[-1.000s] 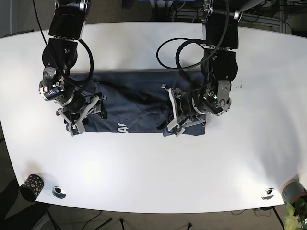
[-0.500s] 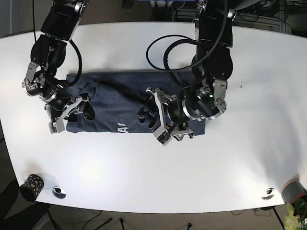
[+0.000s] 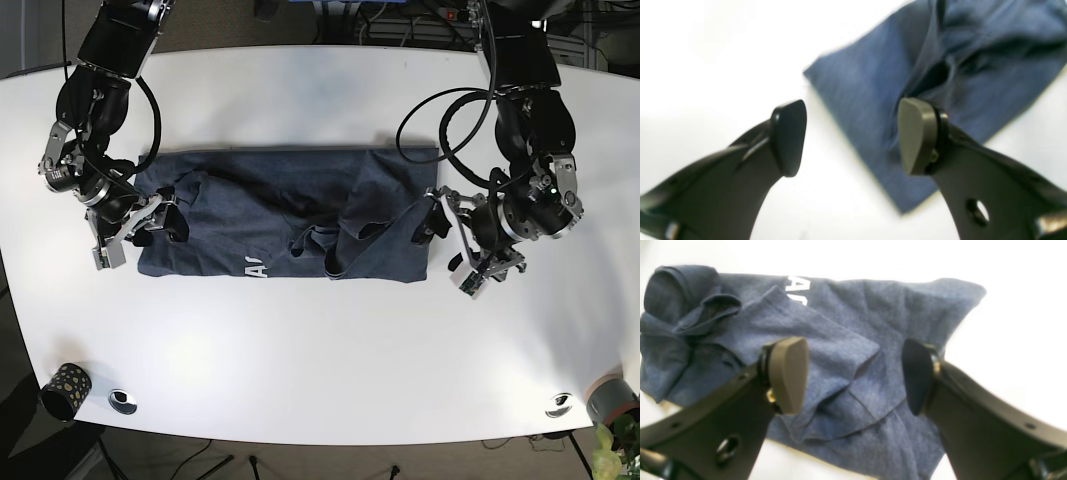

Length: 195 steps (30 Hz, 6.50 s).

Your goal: Fold the T-shirt properly

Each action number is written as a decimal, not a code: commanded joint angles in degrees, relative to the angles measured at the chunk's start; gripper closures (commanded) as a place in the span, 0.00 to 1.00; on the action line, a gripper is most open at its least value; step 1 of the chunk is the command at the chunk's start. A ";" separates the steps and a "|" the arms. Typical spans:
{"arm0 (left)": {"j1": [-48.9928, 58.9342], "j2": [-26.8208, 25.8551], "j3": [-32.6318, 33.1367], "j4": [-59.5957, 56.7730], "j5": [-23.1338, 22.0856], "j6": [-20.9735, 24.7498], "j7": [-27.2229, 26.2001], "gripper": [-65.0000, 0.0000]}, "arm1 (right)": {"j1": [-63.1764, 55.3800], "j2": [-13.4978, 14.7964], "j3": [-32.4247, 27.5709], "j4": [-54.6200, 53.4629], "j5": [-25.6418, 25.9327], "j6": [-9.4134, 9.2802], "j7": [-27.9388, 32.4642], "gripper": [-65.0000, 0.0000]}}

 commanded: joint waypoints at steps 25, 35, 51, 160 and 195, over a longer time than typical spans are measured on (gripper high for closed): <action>-1.29 -4.20 13.54 -16.60 -0.54 -0.06 -12.58 0.93 | 0.69 -0.87 -0.06 0.90 0.91 0.17 1.31 0.35; -5.16 -1.39 23.56 -16.69 -0.46 -0.06 -12.58 0.93 | 0.69 -0.96 -0.06 0.82 0.91 0.17 1.31 0.35; -9.20 8.28 30.77 -10.36 -0.72 -0.06 -12.23 0.93 | 0.69 -0.96 -0.06 0.90 0.91 0.17 1.31 0.35; 0.65 3.45 -4.75 -21.08 -3.18 -0.06 -14.69 0.93 | 5.70 -2.90 8.38 -19.14 9.61 -0.53 -1.85 0.38; -0.23 5.03 2.20 -33.39 -2.92 -0.06 -20.67 0.93 | -0.28 -4.83 -5.95 10.58 9.61 0.17 -0.62 1.00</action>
